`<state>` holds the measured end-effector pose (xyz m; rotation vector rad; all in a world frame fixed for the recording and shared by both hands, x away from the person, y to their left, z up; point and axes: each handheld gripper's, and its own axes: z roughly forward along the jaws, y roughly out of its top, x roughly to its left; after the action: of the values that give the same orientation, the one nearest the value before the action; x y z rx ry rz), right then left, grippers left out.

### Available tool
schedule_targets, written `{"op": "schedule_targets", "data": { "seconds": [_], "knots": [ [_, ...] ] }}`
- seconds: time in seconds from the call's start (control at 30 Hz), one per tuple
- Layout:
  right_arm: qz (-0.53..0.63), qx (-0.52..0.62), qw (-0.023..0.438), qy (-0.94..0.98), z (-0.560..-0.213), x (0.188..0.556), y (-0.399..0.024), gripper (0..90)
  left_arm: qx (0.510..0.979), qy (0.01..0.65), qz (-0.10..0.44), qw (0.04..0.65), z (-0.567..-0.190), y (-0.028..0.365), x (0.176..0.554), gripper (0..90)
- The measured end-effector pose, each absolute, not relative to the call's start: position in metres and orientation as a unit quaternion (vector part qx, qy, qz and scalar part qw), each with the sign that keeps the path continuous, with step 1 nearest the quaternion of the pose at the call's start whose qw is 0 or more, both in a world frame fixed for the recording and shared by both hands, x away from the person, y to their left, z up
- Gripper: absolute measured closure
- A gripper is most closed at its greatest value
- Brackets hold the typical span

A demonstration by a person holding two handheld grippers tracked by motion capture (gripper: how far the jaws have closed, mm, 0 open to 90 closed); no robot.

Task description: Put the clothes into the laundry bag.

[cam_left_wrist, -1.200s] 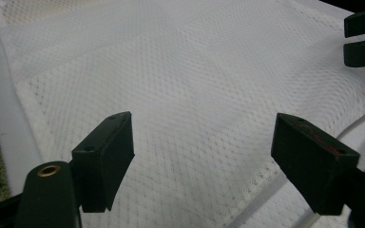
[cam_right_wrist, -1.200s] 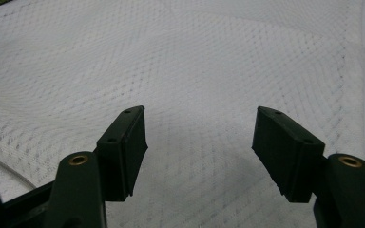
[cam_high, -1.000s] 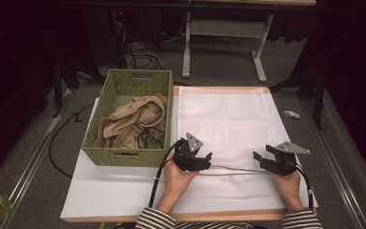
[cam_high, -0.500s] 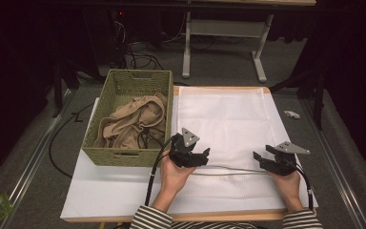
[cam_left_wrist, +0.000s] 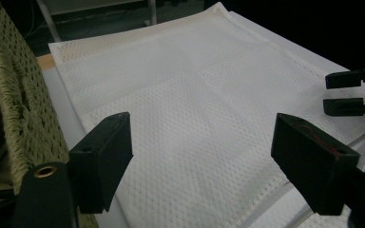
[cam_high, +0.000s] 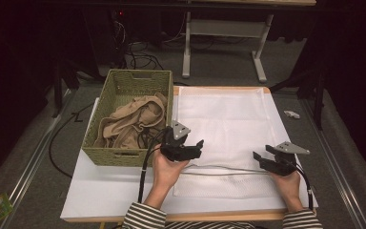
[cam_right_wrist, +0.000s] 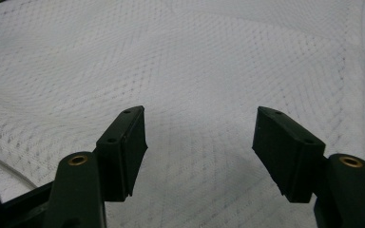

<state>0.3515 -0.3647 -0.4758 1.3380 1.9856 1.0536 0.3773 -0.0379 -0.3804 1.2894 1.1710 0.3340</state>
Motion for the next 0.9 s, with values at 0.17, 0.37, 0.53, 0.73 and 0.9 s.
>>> {"op": "schedule_targets", "data": {
  "seconds": [0.17,0.37,0.53,0.73,0.9],
  "knots": [
    [0.387,0.493,0.260,0.734,-0.476,0.351,-0.364,36.0,0.560,0.514,0.153,0.632,-0.376,-0.034,0.380,22.2],
    [0.388,0.493,0.260,0.734,-0.476,0.351,-0.364,35.8,0.558,0.515,0.168,0.628,-0.370,-0.027,0.383,22.0],
    [0.390,0.491,0.262,0.734,-0.476,0.351,-0.364,35.8,0.547,0.524,0.173,0.630,-0.366,-0.016,0.389,21.8],
    [0.389,0.492,0.262,0.734,-0.476,0.351,-0.364,35.8,0.541,0.529,0.187,0.627,-0.362,-0.005,0.396,21.5],
    [0.389,0.492,0.259,0.734,-0.476,0.351,-0.364,35.9,0.535,0.533,0.198,0.625,-0.359,0.004,0.401,21.2]
  ]
}}
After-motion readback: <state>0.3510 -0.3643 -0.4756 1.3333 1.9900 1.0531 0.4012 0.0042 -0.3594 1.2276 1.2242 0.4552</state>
